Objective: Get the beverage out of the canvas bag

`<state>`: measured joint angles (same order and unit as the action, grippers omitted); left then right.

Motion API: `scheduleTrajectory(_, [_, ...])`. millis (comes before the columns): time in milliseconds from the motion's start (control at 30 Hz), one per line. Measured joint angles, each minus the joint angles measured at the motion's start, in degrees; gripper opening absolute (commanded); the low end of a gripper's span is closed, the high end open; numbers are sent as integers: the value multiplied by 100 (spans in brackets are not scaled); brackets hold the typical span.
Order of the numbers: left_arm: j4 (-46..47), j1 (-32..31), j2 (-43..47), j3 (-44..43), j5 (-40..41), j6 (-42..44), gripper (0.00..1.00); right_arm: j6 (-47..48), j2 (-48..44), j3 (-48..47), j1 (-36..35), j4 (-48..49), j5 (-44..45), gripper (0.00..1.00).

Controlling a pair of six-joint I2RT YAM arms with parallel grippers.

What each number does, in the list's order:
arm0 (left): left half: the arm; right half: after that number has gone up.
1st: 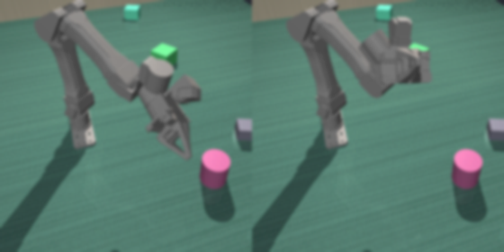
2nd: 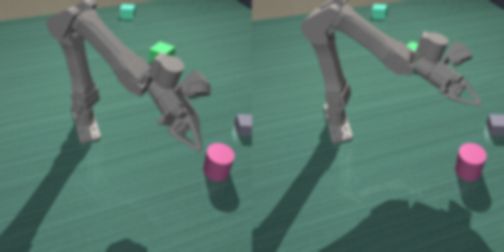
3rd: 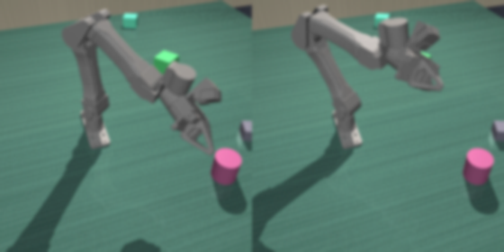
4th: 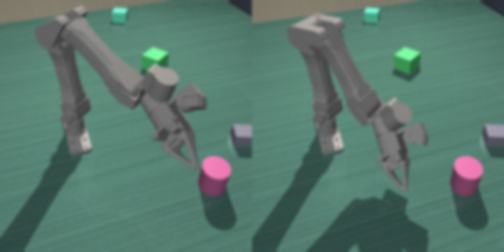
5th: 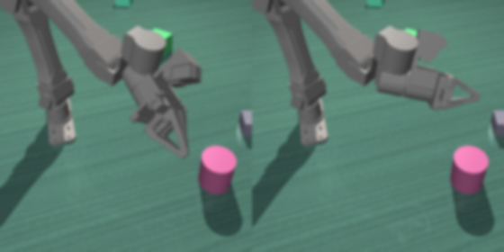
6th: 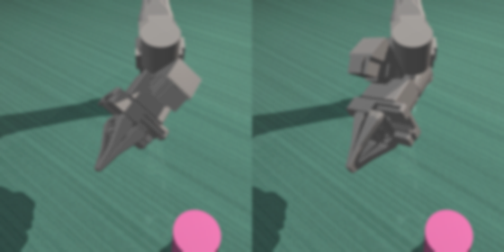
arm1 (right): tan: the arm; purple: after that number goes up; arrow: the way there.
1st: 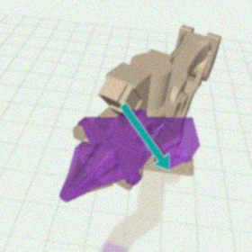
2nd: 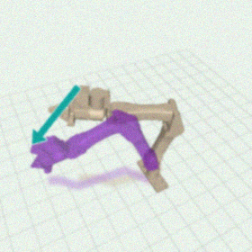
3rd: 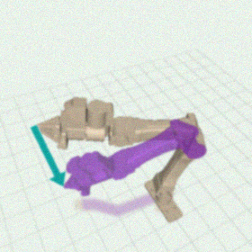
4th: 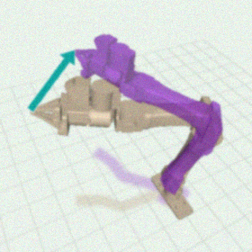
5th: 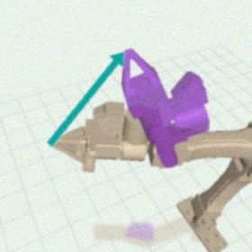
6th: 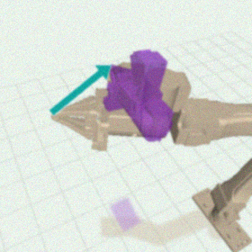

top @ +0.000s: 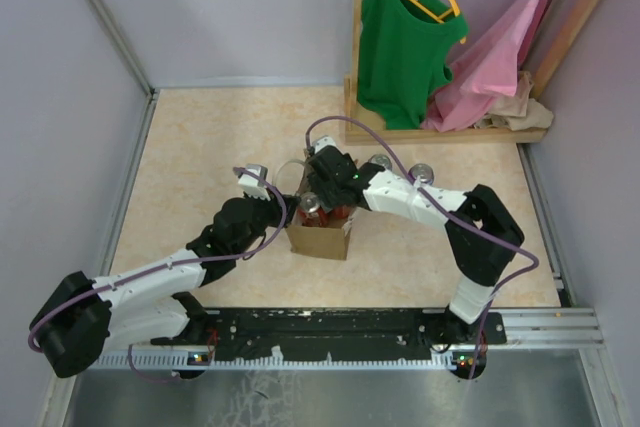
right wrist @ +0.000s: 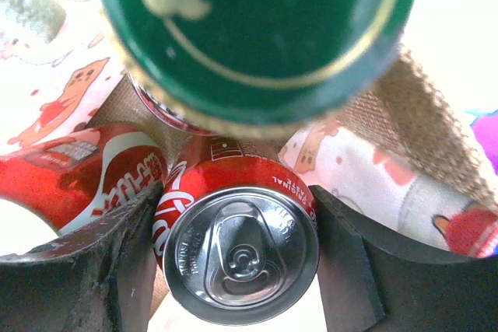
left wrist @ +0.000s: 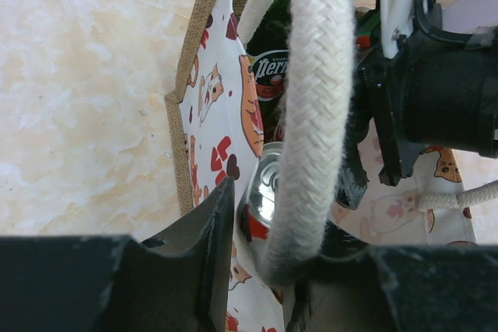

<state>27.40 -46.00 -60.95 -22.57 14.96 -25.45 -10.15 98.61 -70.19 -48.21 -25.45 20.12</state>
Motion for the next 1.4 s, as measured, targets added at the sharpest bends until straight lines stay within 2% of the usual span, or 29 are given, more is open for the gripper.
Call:
scheduleTrajectory(200, [0,0,0,0,-2,2,33,31,-411,-195,0,-417,103,0])
scheduleTrajectory(467, [-2,-4,-24,0,-15,4,33,118,-1784,-734,0,-586,527,0])
scheduleTrajectory(600, [42,-4,-87,0,-46,2,33,249,-2813,-758,0,-503,1318,0])
scheduleTrajectory(733, [96,-4,-129,-2,-85,2,33,286,-3298,-756,2,-490,2116,0])
scheduleTrajectory(933, [101,-4,-131,-2,-101,42,33,-201,-3434,-588,210,-1161,2953,0])
scheduleTrajectory(1167, [101,-4,-131,-2,-103,68,33,-1141,-3379,374,385,-2151,2752,0])
scheduleTrajectory(1400, [181,-4,-210,-4,-157,68,33,-1725,-3368,1362,422,-2175,2109,0])
